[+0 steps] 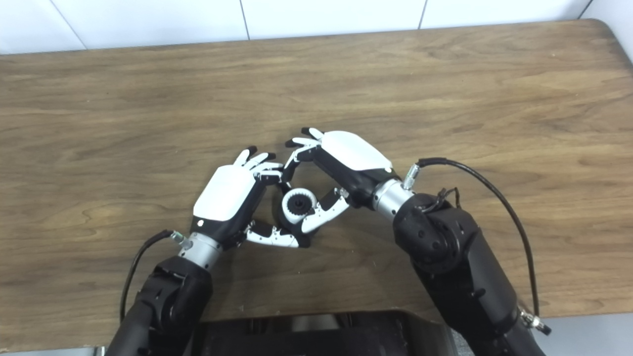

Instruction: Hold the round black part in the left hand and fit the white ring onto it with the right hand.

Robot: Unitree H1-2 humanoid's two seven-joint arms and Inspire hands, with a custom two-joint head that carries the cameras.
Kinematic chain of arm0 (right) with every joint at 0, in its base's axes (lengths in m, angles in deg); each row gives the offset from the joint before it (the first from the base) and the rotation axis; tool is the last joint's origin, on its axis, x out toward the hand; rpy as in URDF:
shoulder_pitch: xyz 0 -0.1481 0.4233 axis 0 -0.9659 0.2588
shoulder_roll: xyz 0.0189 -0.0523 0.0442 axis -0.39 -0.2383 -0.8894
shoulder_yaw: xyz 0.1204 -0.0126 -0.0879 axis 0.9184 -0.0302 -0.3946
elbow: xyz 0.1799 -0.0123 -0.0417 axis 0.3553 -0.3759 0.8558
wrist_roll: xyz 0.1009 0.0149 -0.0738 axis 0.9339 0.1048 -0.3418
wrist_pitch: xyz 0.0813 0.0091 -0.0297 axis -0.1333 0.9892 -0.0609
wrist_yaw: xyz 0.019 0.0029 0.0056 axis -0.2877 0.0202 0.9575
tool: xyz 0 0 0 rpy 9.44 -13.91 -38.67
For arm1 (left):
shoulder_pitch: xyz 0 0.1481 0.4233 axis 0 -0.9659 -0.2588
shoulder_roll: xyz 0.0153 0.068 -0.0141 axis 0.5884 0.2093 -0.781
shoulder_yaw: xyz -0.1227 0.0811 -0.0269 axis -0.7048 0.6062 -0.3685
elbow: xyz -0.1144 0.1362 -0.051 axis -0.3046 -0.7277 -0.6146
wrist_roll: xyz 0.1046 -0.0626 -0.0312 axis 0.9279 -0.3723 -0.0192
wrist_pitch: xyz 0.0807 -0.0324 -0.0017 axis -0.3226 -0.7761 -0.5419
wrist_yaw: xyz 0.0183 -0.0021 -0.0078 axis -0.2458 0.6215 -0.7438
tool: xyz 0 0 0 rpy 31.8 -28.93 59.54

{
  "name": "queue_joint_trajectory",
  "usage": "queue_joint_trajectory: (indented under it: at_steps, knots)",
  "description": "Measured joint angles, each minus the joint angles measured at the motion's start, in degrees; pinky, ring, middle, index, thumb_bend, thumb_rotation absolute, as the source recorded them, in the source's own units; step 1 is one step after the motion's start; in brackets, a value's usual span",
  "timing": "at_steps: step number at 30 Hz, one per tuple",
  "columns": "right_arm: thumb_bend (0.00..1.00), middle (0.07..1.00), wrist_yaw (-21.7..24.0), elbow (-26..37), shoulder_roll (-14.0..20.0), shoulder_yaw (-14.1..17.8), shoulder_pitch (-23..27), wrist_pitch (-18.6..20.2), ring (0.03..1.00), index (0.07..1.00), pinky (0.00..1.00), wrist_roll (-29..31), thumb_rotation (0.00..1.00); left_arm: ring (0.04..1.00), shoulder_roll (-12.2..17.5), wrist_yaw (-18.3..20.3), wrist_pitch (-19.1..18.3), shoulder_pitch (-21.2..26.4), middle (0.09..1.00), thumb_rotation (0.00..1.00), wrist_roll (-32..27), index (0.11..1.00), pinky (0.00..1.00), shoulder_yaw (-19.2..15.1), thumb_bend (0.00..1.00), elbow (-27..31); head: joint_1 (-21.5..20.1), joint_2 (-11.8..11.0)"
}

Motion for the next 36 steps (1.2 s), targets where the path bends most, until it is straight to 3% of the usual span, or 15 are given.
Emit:
queue_joint_trajectory:
  at_steps: [25, 36]
  knots:
    - [0.95, 0.918, 0.01, 0.04, -0.07, 1.46, 0.0, 0.13, 1.0, 0.61, 1.0, -0.22, 0.26, 0.903, 0.03, 0.03, 0.0, 0.0, 0.774, 0.06, 0.04, 0.484, 1.0, -0.03, 0.52, 0.05, -0.18, -0.18]
    - [0.97, 0.904, -0.26, 1.92, 0.06, 6.02, 0.31, 0.56, 1.0, 0.626, 1.0, 1.46, 0.25, 0.901, 0.31, -0.24, 0.4, 0.0, 0.772, 0.06, -0.12, 0.484, 1.0, -0.28, 0.52, 0.01, -0.44, -0.26]
